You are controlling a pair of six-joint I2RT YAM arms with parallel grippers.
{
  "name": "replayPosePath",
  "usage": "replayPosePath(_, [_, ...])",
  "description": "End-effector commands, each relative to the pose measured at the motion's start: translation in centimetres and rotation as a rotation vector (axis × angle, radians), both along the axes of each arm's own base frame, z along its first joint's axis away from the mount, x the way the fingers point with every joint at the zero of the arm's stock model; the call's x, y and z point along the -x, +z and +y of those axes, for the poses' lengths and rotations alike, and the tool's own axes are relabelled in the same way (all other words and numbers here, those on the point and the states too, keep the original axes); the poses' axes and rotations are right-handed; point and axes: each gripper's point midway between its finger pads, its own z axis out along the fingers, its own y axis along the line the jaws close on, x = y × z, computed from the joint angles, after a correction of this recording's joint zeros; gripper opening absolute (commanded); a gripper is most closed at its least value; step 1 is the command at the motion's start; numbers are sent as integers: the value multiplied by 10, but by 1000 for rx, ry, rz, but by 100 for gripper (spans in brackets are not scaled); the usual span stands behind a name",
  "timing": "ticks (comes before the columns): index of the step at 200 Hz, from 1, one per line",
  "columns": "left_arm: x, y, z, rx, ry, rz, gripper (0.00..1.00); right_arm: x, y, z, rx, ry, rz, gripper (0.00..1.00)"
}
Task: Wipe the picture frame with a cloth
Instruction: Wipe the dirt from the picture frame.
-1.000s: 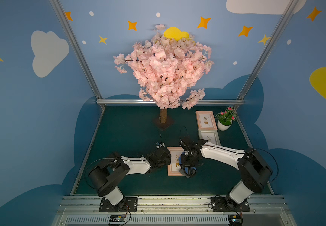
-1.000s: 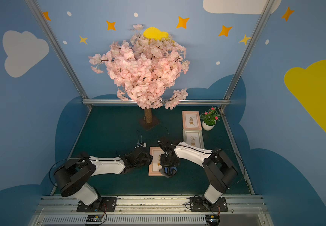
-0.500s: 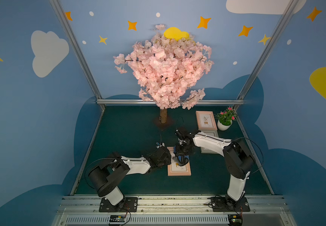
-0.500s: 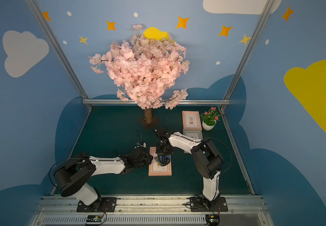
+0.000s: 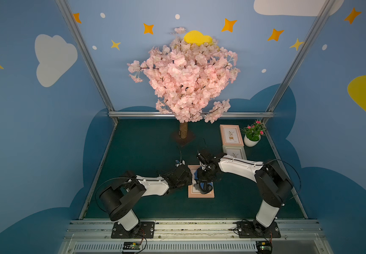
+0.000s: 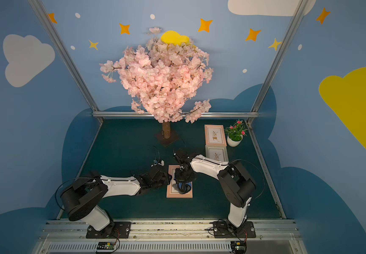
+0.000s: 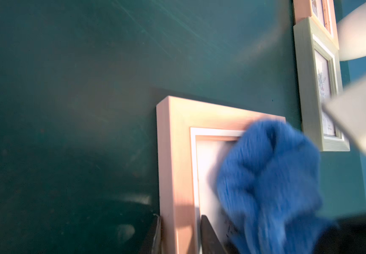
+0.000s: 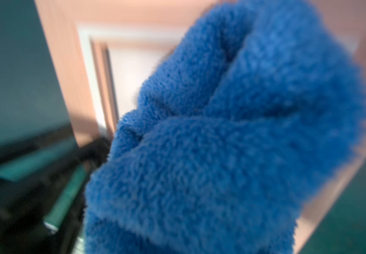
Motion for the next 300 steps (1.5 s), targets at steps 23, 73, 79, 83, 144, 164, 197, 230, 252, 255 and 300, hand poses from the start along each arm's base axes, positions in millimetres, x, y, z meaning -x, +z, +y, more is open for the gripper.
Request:
replayPosePath(23, [50, -63, 50, -220, -13, 223, 29, -7, 1, -2, 41, 32, -8, 0])
replayPosePath(73, [48, -66, 47, -209, -17, 226, 29, 55, -13, -17, 50, 33, 62, 0])
replayPosePath(79, [49, -66, 46, -208, -19, 228, 29, 55, -14, -17, 50, 31, 60, 0])
replayPosePath(83, [49, -66, 46, -208, -21, 227, 29, 54, -14, -16, 50, 29, 55, 0])
replayPosePath(144, [50, -65, 49, -211, -21, 223, 29, -16, 10, 12, 30, 43, -54, 0])
replayPosePath(164, [51, -64, 50, -210, -13, 221, 29, -18, 8, 14, 31, 52, -35, 0])
replayPosePath(197, [50, -64, 50, -208, -12, 220, 29, 18, -2, 8, 37, 67, 24, 0])
replayPosePath(230, [49, -66, 46, -210, -22, 228, 29, 51, -4, -10, 32, 38, 47, 0])
replayPosePath(252, [49, -66, 46, -208, -24, 229, 29, 45, -3, -13, 39, 30, 24, 0])
replayPosePath(255, [49, -66, 45, -209, -26, 229, 29, 43, -3, -12, 39, 30, 23, 0])
replayPosePath(300, [50, -66, 47, -214, -28, 231, 29, -10, 2, 14, 21, 35, -21, 0])
